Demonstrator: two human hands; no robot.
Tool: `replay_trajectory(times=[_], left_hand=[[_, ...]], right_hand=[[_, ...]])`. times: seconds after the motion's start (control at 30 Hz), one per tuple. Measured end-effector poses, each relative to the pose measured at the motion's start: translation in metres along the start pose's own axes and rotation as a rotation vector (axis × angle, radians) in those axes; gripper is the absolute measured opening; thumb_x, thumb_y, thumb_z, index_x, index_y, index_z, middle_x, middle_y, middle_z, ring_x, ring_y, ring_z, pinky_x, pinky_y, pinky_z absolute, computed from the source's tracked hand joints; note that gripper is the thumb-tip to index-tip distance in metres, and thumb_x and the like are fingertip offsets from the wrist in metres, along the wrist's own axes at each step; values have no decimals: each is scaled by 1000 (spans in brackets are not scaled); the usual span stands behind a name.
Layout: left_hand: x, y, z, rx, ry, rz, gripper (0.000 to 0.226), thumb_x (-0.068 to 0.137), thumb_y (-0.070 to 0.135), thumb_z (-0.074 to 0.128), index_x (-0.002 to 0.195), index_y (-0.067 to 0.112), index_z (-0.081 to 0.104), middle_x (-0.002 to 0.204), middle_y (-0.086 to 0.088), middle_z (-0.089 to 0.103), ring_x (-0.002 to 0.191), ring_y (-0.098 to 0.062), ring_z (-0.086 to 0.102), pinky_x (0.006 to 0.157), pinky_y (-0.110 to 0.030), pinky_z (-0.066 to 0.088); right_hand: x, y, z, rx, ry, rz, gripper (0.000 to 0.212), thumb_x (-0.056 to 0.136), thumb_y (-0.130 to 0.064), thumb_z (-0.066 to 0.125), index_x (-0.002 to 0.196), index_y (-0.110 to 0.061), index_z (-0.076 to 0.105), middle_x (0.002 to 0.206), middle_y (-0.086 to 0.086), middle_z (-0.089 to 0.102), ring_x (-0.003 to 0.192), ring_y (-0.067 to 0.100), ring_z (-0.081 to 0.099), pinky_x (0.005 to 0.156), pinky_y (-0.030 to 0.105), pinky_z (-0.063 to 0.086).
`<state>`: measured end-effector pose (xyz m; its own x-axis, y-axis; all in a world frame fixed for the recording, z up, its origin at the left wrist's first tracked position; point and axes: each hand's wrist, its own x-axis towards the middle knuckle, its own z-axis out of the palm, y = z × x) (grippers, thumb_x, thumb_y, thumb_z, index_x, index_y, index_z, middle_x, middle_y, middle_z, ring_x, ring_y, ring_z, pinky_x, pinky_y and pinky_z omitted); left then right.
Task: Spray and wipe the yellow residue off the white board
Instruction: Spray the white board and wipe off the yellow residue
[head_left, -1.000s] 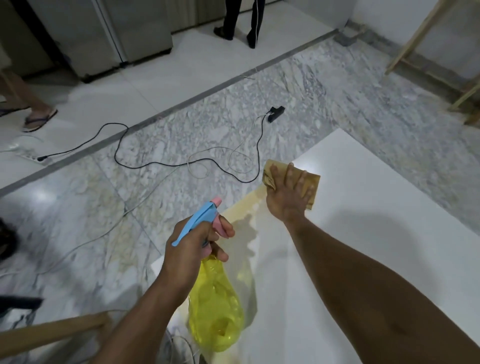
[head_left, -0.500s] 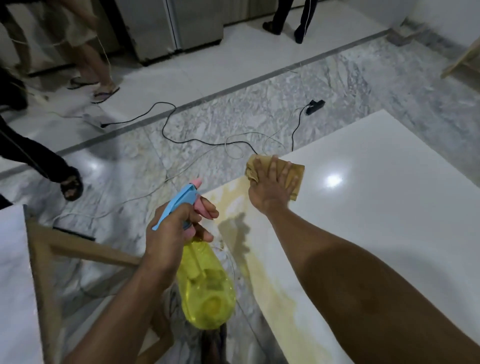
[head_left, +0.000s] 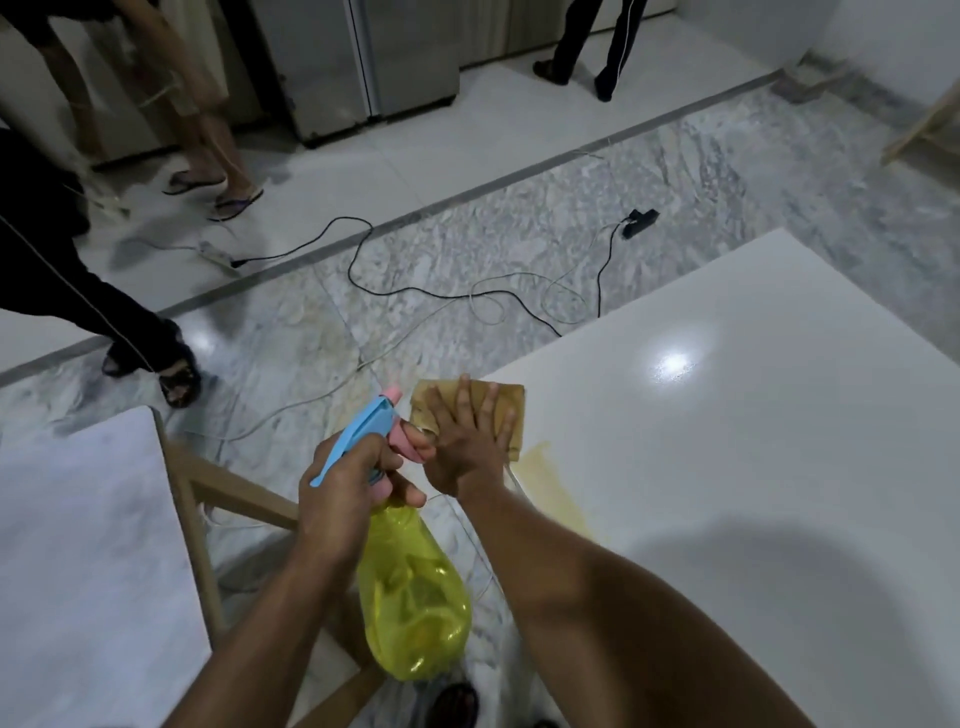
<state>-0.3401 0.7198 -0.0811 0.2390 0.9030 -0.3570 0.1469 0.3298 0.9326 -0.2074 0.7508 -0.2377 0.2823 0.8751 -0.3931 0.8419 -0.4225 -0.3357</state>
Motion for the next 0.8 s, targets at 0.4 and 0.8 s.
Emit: replay_trajectory(times=[0.4,0.8], left_hand=[[-40,9,15,-20,-49,-77,31,87,-9,41,83,-3,70,87,-21,72,49,-22,60,47,-25,53],[-135,4,101,-28,-179,-11,27,88,-15,38,79,-15,63,93,-32,66,55,-20,62,45,-24,53]], right_hand=[[-53,11,-54,1253,-149,323,65,94,-63,44,132,-16,64,125,10,72,118,30,67,109,47,49],[-180,139,-108,1760,-3,407,60,96,-56,56,134,-11,64,122,13,75,116,32,70,108,51,50]])
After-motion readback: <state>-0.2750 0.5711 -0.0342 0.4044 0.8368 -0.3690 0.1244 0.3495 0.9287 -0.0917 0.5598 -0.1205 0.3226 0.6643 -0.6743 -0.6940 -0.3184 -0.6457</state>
